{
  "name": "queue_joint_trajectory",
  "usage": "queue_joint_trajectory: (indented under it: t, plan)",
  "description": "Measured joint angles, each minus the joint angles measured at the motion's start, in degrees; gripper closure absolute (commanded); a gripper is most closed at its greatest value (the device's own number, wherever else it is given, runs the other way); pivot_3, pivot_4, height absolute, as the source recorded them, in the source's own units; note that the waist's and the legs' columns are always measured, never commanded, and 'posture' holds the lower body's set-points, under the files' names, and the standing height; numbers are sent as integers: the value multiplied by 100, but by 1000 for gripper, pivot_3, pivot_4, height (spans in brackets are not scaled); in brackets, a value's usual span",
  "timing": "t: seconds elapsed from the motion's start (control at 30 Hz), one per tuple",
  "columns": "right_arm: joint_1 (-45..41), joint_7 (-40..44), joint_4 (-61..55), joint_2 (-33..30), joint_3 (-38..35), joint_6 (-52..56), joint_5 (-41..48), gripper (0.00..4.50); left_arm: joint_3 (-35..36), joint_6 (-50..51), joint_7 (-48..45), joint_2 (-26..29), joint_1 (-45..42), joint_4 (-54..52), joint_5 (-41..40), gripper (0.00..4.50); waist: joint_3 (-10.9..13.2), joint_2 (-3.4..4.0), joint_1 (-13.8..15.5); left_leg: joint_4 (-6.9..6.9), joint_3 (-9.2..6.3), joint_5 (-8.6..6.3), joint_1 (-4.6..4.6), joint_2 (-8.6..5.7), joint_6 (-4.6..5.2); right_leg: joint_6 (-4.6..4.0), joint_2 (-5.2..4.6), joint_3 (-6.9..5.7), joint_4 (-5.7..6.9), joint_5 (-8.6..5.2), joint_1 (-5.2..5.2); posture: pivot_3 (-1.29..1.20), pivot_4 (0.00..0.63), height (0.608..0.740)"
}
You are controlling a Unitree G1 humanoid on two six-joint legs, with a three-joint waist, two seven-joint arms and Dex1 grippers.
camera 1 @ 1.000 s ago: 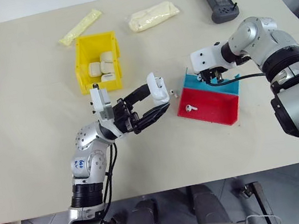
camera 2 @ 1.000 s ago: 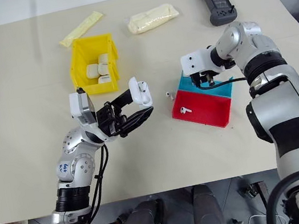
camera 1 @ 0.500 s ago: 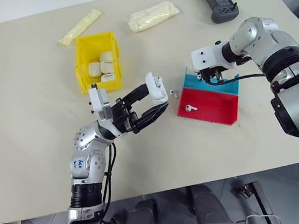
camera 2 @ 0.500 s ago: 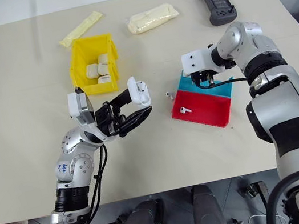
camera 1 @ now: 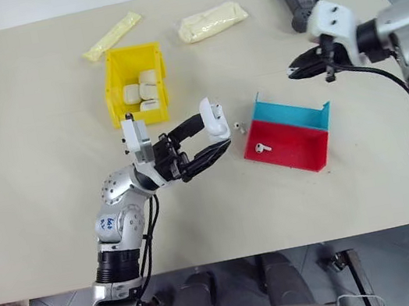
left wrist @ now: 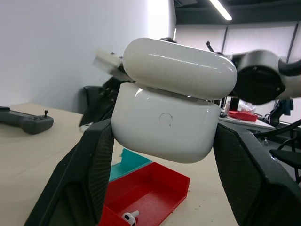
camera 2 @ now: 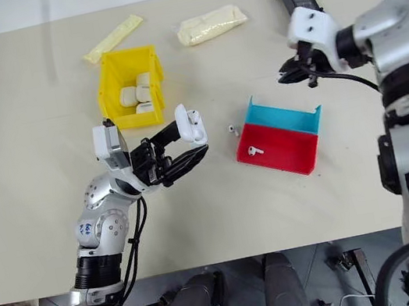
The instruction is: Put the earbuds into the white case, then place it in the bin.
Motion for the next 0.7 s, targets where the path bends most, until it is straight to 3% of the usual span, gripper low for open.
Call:
queue_joint_trajectory:
  t: [0.13, 0.37, 0.53, 0.7]
  plan:
    - [1631, 27, -2005, -295, -492, 1405, 716, 4012, -36, 2, -28, 5, -101, 59, 4, 1658, -1, 1, 57, 1, -1, 0, -3, 2, 0, 0, 0, -1, 1, 0, -3, 0, 150, 740]
    - [3583, -647, -4739, -448, -1385, 3029, 1689, 4012, -103, -2, -100, 6, -204, 214, 53, 1658, -1, 3, 149, 17, 5, -1, -3, 4, -1, 1, 1, 2, 2, 0, 0, 0, 150, 740]
    - [3852, -1228, -5950, -262, -1877, 4031, 2591, 4012, -176, -3, -117, -23, -223, 214, 88, 1658, -1, 3, 179, 26, 7, -2, -3, 3, 1, 2, 0, 5, 0, 1, 2, 0, 150, 740]
    - [3653, -1674, -6595, -215, -2393, 5921, 4013, 4012, -250, -49, -181, -55, -272, 328, 157, 1658, -1, 2, 273, 40, 7, -6, -3, 2, 5, 2, 0, 5, -9, 1, 6, 0, 150, 740]
